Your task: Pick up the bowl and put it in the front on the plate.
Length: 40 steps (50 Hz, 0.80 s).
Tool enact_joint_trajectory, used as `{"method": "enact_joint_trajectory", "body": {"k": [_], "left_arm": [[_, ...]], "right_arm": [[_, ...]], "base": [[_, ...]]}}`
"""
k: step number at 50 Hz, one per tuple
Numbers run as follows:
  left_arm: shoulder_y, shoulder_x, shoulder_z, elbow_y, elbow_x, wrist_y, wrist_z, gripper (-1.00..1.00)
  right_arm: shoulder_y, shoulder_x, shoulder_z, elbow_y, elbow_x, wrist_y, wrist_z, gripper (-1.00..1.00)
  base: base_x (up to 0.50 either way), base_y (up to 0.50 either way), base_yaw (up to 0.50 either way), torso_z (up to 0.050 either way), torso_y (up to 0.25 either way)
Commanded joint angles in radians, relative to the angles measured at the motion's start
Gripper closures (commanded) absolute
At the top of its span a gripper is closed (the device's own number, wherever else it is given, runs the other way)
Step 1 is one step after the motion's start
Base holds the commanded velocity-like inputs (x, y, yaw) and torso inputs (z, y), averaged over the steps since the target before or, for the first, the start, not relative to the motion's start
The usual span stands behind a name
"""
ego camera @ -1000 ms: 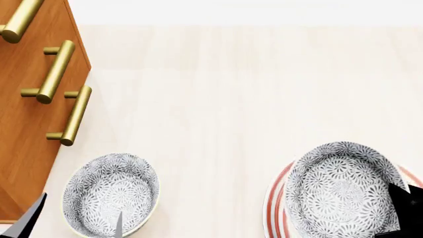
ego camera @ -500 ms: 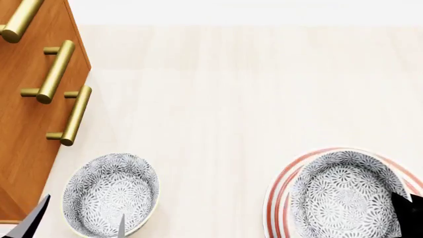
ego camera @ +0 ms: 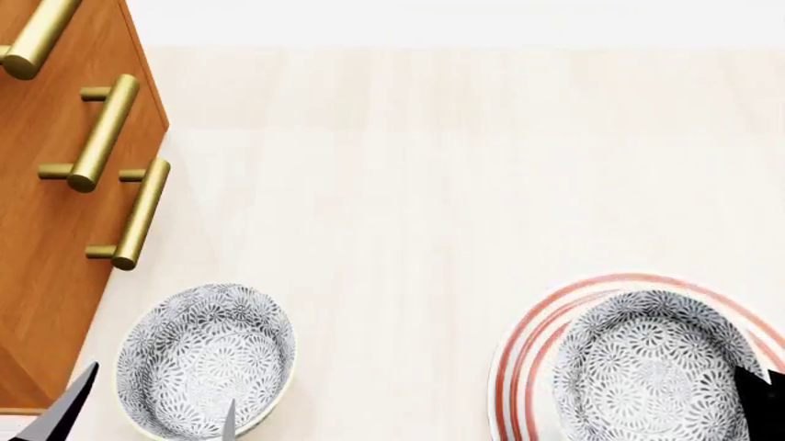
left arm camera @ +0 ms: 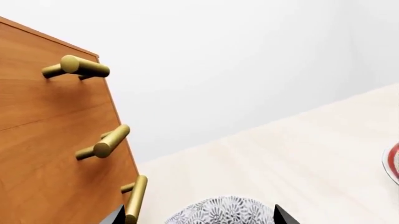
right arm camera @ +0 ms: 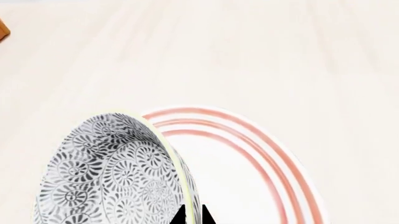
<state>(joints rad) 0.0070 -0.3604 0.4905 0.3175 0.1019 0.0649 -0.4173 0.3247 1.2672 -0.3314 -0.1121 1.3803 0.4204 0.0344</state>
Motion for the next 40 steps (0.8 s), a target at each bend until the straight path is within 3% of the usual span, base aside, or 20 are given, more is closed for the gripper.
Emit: {"method": "enact_joint_trajectory", "body": {"k": [1, 40], "left_arm": [[0.013, 0.014, -0.012, 0.011, 0.032, 0.044, 0.02, -1.0], [0.01, 0.006, 0.004, 0.006, 0.022, 0.04, 0.018, -1.0]], "right_arm": [[0.022, -0.037, 0.02, 0.032, -0.041, -0.004, -0.019, 1.0], [0.069, -0.121, -0.05, 0.135, -0.176, 0.009, -0.023, 1.0]], "base": [[0.0, 0.0, 0.0, 0.0, 0.0], [0.0, 0.0, 0.0, 0.0, 0.0]]}}
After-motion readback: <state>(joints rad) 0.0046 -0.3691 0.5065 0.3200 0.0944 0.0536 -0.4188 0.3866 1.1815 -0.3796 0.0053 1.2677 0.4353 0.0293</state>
